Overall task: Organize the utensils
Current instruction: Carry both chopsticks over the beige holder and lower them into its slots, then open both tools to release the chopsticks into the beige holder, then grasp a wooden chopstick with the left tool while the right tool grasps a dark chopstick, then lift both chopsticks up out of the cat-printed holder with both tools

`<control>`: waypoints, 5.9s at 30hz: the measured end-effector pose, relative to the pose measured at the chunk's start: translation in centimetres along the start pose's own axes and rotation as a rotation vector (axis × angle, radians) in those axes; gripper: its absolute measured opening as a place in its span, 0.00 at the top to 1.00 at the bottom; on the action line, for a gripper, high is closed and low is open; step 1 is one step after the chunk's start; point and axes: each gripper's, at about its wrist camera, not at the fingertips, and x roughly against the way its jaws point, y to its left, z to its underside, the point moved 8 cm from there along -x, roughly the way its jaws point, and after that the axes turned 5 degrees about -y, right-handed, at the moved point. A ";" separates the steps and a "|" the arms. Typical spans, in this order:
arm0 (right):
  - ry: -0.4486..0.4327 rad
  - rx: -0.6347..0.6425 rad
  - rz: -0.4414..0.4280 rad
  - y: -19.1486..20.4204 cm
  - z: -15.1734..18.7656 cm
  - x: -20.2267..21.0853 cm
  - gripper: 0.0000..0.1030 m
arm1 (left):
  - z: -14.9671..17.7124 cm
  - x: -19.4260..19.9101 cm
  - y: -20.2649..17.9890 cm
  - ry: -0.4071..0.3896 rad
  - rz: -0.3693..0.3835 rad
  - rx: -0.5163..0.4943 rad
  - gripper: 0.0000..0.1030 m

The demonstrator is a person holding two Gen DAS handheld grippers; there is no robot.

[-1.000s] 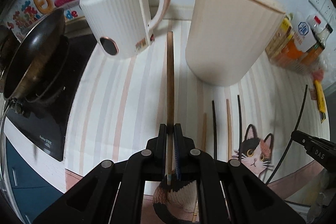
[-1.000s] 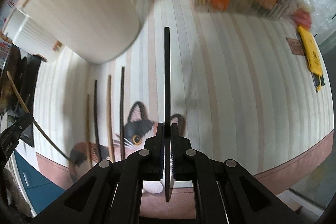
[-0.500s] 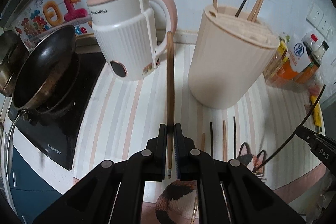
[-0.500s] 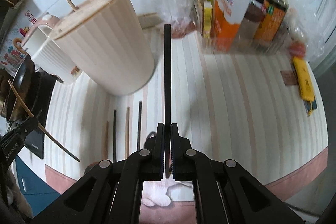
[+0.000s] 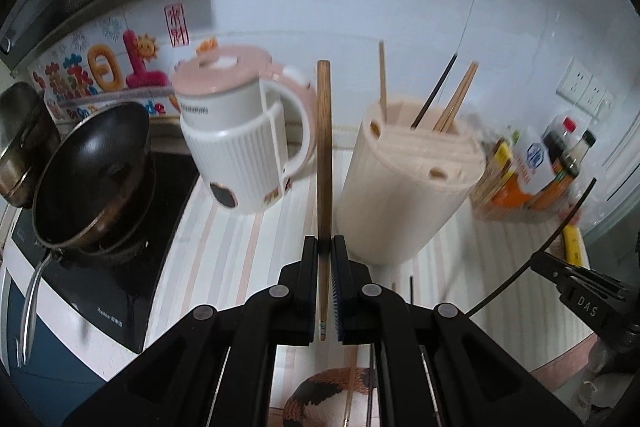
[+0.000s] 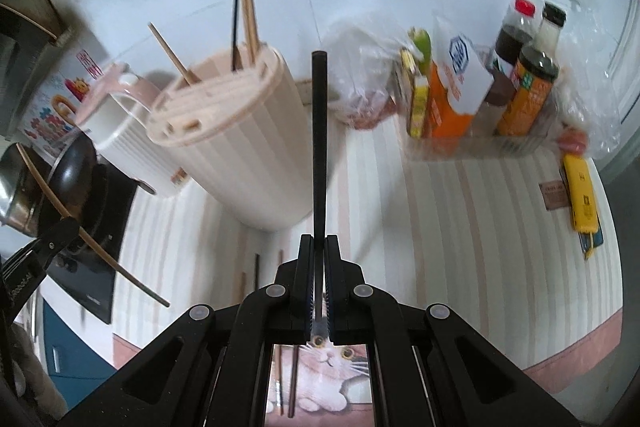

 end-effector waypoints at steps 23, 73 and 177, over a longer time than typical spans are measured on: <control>-0.214 0.077 -0.141 6.2 -15.7 10.7 0.95 | -15.2 7.2 -4.0 -0.201 0.164 0.025 0.96; -0.029 -0.114 -0.025 -1.7 -10.7 1.8 0.29 | -7.0 -4.2 -0.8 0.046 0.001 0.053 0.00; 0.422 0.038 0.187 -3.1 12.5 -11.8 0.95 | 14.1 -12.3 -1.3 0.400 -0.069 -0.077 0.96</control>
